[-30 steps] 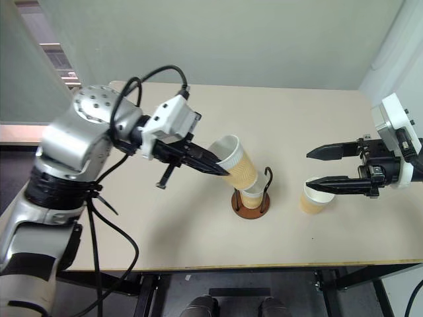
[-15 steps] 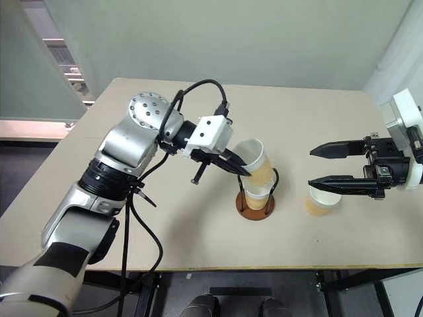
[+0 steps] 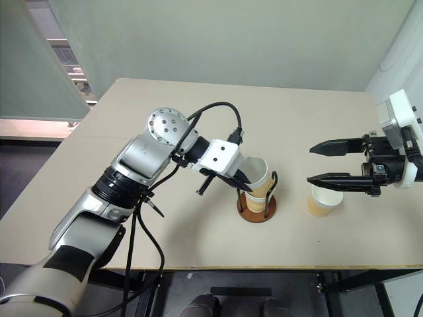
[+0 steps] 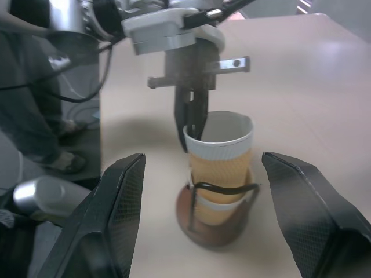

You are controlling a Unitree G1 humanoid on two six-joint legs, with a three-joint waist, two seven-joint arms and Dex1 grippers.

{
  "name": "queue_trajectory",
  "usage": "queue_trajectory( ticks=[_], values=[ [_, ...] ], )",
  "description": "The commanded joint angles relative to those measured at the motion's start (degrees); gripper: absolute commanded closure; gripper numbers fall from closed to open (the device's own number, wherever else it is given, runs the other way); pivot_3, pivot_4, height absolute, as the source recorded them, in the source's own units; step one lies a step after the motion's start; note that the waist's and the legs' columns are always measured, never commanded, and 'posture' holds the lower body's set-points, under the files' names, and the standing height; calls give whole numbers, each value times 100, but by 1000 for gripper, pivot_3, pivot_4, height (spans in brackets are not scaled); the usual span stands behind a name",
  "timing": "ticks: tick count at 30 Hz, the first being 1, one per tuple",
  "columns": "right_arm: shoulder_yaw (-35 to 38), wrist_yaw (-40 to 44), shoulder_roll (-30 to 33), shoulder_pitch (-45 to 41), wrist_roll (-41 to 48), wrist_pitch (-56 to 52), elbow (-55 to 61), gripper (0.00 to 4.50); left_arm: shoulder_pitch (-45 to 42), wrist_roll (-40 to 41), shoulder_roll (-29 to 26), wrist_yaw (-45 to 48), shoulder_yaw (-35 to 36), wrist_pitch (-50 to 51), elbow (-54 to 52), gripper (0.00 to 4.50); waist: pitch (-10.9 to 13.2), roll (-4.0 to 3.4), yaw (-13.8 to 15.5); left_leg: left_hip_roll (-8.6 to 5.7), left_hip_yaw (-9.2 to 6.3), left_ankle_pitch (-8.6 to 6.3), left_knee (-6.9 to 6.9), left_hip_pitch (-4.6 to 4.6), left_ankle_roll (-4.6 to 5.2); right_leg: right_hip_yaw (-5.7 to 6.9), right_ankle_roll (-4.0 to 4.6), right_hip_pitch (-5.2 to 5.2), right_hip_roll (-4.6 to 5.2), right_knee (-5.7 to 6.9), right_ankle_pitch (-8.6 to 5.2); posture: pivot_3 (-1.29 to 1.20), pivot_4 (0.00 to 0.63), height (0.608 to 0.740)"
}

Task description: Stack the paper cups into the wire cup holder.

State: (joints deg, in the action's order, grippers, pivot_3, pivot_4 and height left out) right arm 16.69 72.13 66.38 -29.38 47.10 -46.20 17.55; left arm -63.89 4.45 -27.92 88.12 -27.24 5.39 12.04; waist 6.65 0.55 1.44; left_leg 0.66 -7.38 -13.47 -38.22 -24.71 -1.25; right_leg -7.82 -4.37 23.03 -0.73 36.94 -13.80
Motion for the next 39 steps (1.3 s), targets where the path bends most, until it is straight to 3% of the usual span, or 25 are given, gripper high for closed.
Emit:
queue_trajectory(
  ticks=[1, 8, 14, 20, 33, 36, 39],
  values=[
    [-36, -172, 139, -167, -125, 11, -10, 1174, -213, -44, 88, -33, 93, -80, -33, 3205, 0, -1, 0, 0, 0, 0, 0, 0, 0, -1, 0, 1, 0, 0, 0, 0, 150, 740],
    [-245, -373, 216, -97, -470, 50, 6, 1174, -460, 169, 280, -335, 483, 266, 67, 774, 0, -1, 14, -1, 2, -1, 0, -1, 1, 0, -2, 1, 1, 0, 1, 0, 150, 740],
    [-671, -762, 538, 354, -1245, 42, 292, 1174, -458, 519, 45, -727, 1162, 980, -69, 774, 0, -2, 13, 1, 2, -2, 1, 0, 3, 0, -2, 1, 1, 0, 1, 0, 150, 740],
    [-1126, -870, 796, 959, -2078, 510, 582, 1174, 87, 1470, -494, -1064, 2139, 2372, -879, 774, 0, -2, 10, 1, 11, -3, 6, 1, 3, 0, -4, 6, 0, -1, -1, 0, 150, 740],
    [-2608, -651, 347, 459, -3631, 1583, -584, 1174, 1675, 1920, -1734, -1894, 2825, 3264, -2295, 774, -1, -2, 7, 4, 19, 1, 4, 42, 7, -5, -4, -21, 2, 3, 7, 0, 150, 740],
    [-2818, -595, 141, 316, -3893, 1755, -840, 1724, 1794, 1969, -1865, -2018, 2842, 3324, -2421, 739, -1, -3, 0, 5, 20, 1, 6, 44, 7, -5, 0, -20, 2, 3, 10, 0, 150, 740],
    [-2886, -494, 34, 236, -4031, 1873, -957, 2719, 1886, 1955, -1993, -2068, 2798, 3272, -2480, 739, -1, -3, -8, 6, 21, 2, 10, 44, 7, -5, 3, -17, 1, 4, 10, 0, 150, 740]
  ],
)
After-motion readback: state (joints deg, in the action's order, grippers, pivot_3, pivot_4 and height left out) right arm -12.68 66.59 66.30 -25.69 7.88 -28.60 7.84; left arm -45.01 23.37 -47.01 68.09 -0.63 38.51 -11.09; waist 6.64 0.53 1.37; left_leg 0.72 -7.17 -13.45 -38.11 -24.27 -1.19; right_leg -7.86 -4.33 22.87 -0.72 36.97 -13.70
